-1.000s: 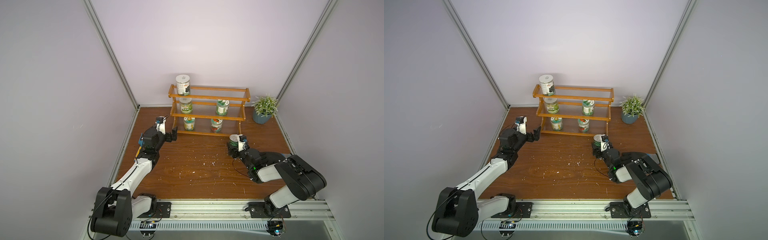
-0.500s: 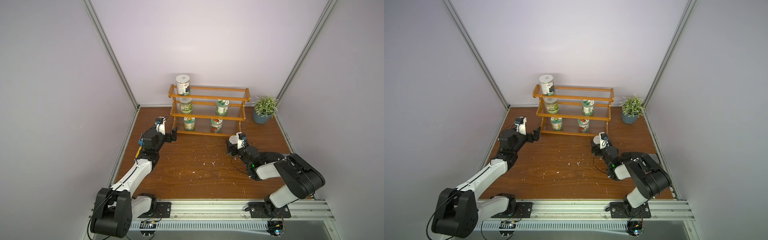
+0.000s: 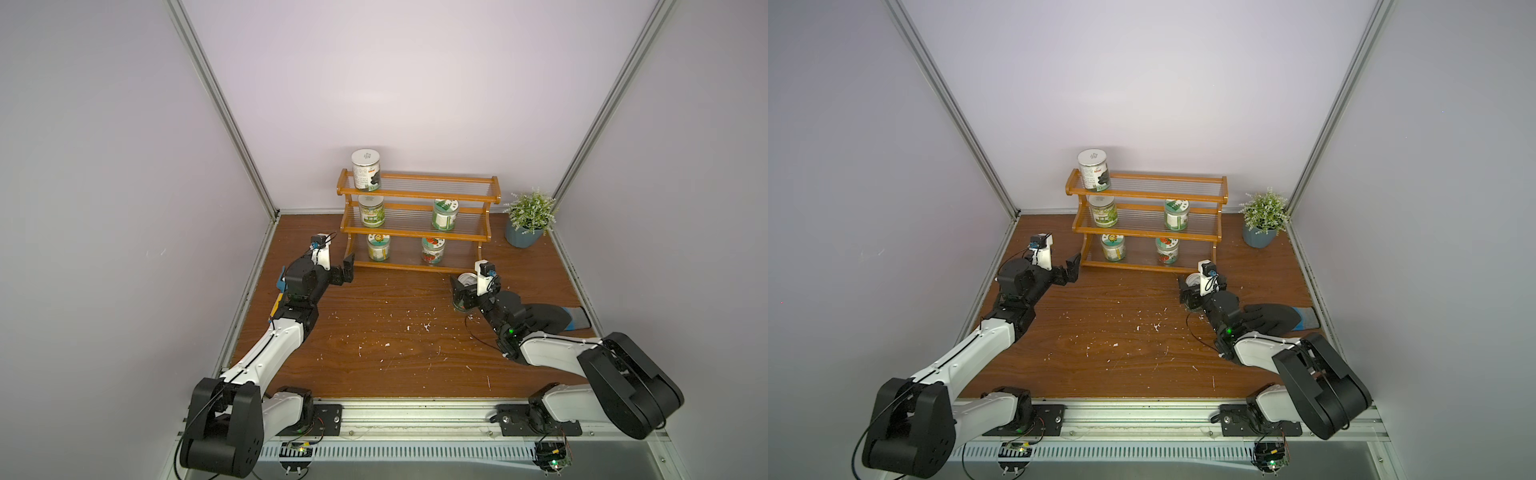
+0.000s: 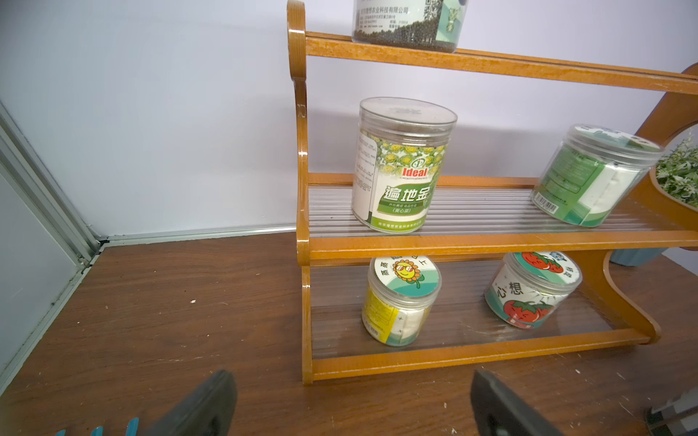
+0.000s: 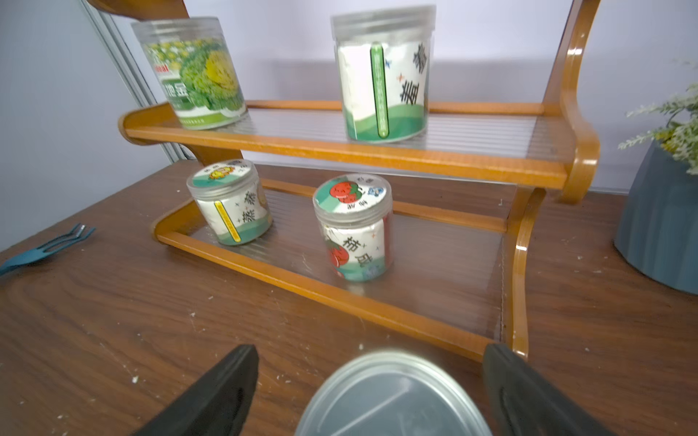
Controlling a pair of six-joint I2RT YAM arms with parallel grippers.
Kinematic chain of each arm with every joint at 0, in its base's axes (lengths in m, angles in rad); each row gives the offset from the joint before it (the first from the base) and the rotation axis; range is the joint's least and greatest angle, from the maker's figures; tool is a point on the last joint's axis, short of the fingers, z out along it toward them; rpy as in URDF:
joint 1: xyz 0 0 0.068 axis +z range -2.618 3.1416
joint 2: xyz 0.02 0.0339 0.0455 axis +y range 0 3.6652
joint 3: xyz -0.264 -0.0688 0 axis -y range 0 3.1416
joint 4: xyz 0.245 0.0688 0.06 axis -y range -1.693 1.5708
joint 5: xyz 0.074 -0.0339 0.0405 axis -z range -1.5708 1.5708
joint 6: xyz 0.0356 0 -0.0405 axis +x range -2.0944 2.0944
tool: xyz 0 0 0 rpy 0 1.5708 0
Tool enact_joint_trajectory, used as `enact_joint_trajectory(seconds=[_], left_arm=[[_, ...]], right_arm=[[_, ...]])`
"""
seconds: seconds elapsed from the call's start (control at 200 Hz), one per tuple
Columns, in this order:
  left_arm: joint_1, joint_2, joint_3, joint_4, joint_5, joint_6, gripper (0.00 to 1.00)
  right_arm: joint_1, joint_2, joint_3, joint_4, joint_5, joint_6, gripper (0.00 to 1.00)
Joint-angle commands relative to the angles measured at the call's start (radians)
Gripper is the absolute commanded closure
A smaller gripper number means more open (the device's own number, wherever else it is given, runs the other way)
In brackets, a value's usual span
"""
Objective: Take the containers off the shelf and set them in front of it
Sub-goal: 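Pick up a container from the shelf.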
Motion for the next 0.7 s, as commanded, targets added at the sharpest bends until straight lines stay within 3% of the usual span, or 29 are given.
enact_joint_trajectory(seconds=[0.0,0.34,0.525,0.696], left_arm=[[-0.015,0.031,0.102,-0.030,0.011,0.003,0.00],[-0.023,0.324,0.578,-0.143,0.109,0.058,0.00],[-0.047,0.443,0.732,-0.114,0.055,0.132,0.00],[-0.049,0.505,0.803,-0.103,0.092,0.161,0.00]], right_arm=[[0.014,-0.095,0.055,-0.100,0.042,-0.006,0.01],[0.069,-0.284,0.117,-0.301,0.002,-0.012,0.01],[0.090,-0.306,0.120,-0.329,0.008,-0.032,0.01],[0.094,-0.317,0.119,-0.332,0.017,-0.040,0.01]])
